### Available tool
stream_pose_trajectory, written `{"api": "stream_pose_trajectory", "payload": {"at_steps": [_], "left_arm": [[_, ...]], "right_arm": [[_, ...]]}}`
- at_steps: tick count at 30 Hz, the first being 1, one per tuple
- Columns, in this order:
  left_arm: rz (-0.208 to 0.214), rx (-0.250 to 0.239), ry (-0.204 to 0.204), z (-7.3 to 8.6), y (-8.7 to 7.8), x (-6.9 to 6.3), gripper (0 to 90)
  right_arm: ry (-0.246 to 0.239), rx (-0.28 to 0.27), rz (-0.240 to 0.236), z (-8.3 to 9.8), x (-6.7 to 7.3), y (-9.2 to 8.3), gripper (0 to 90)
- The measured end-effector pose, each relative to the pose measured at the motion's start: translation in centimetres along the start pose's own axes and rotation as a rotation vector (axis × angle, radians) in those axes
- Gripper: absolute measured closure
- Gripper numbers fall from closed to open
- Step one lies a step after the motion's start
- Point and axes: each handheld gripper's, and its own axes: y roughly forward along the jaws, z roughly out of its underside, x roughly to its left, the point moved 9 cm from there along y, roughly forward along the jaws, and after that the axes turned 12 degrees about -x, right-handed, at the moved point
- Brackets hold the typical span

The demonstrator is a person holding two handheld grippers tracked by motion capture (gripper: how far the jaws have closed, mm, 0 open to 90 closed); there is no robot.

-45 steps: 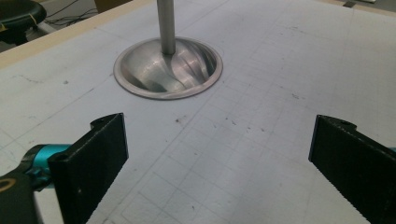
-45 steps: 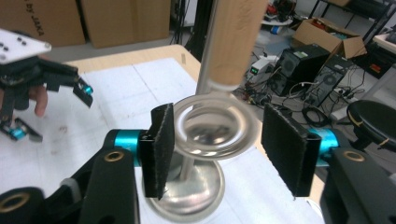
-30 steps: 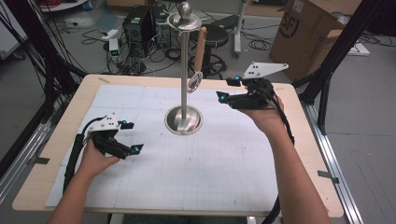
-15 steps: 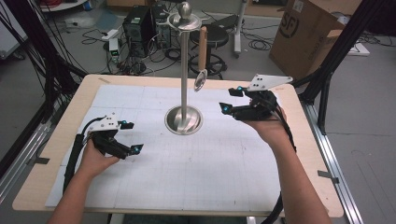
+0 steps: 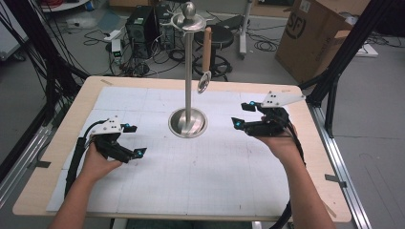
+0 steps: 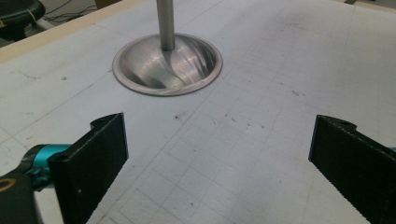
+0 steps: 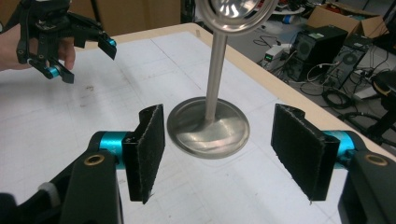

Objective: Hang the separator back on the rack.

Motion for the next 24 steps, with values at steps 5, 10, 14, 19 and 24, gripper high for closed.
{"api": "stream_pose_trajectory", "payload": {"at_steps": [5,10,14,19,24], "left_arm": [[-0.002,0.0,-0.002,0.0,0.0,0.0,5.2],[0.001,0.004,-0.003,0.2,0.1,0.0,5.2],[0.001,0.003,-0.01,0.3,0.1,0.0,5.2],[0.003,0.007,-0.011,0.4,0.2,-0.1,5.2],[0.002,0.015,-0.011,0.6,0.3,-0.1,5.2]], "right_arm": [[0.038,-0.011,0.011,1.8,0.1,-0.7,31.5],[0.088,-0.028,0.008,4.0,0.2,-1.4,29.4],[0.109,-0.018,0.01,5.8,0.2,-1.7,26.9],[0.143,-0.007,0.018,7.9,0.3,-1.8,23.7],[0.161,-0.008,0.025,9.5,0.3,-1.9,22.8]]}}
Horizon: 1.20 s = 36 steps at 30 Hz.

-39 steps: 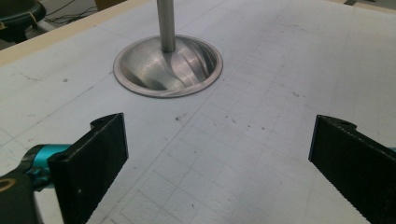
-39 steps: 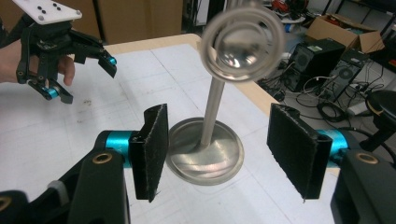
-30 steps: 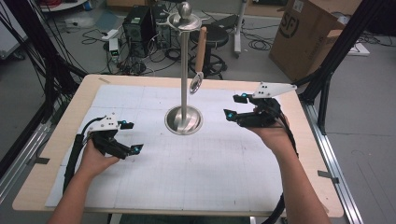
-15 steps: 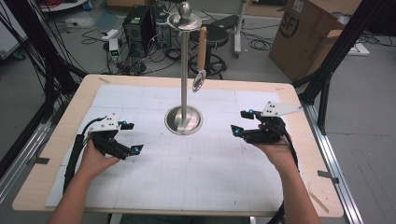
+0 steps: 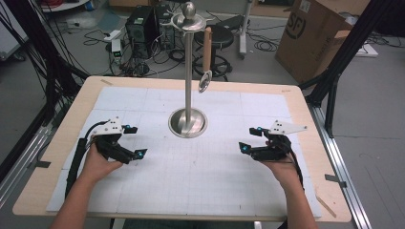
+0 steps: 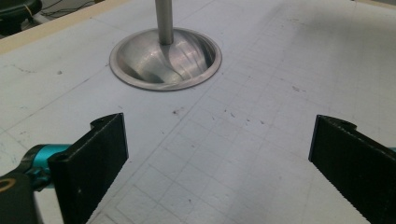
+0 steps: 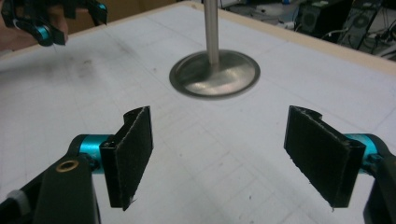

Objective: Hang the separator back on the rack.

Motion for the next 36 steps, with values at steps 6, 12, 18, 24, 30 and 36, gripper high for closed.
{"api": "stream_pose_trajectory", "payload": {"at_steps": [6,12,18,24,30,36], "left_arm": [[0.002,0.006,-0.004,0.2,0.2,0.0,5.2],[0.003,0.003,-0.01,0.2,0.2,0.0,5.2],[0.001,0.026,0.007,0.5,0.3,-0.2,5.2],[0.008,0.029,0.002,0.7,0.3,-0.2,5.2],[0.01,0.022,-0.005,0.7,0.4,-0.2,5.2],[0.004,0.036,-0.003,0.9,0.4,-0.1,5.2]], "right_arm": [[-0.008,-0.001,0.016,0.3,-0.4,0.0,20.0],[-0.007,0.008,0.018,1.0,-0.4,-0.1,17.3],[-0.006,0.013,-0.008,1.4,-0.3,0.0,15.0],[-0.026,0.035,-0.022,1.6,0.2,0.8,15.0],[-0.038,0.055,-0.01,1.9,0.1,0.9,15.0],[-0.028,0.049,-0.001,1.9,-0.3,0.8,15.0]]}}
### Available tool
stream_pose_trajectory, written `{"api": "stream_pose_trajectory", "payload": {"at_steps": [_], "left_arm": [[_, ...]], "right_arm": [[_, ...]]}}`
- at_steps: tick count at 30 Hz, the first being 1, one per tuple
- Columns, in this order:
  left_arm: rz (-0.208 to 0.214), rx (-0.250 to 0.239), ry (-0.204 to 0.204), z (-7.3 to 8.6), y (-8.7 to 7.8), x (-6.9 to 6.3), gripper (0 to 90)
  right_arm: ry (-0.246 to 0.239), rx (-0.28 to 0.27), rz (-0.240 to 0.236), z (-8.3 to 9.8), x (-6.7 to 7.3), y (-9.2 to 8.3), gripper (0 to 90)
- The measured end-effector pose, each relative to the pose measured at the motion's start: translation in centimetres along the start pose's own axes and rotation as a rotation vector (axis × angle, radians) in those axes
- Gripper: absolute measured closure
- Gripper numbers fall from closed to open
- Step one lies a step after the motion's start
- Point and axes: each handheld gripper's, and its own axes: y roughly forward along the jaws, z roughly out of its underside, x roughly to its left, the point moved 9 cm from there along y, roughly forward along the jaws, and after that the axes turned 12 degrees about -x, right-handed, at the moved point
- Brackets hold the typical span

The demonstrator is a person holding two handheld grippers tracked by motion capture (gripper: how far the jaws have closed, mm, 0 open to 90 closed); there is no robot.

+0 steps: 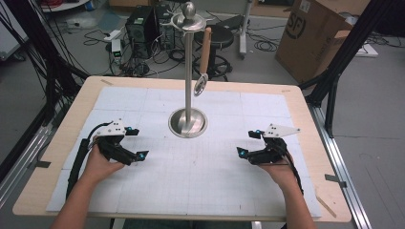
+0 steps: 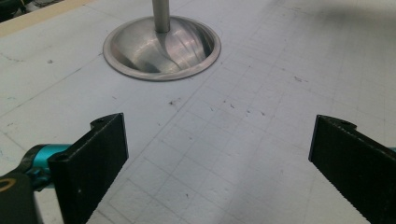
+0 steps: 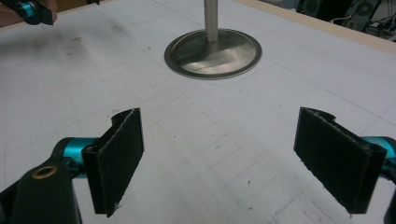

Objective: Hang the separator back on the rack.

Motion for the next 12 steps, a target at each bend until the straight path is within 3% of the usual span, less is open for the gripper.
{"api": "stream_pose_trajectory", "payload": {"at_steps": [12], "left_arm": [[-0.004,0.016,-0.003,0.4,0.25,0.09,5.2]], "right_arm": [[0.011,-0.012,0.011,-0.02,-0.42,-0.45,15.0]]}}
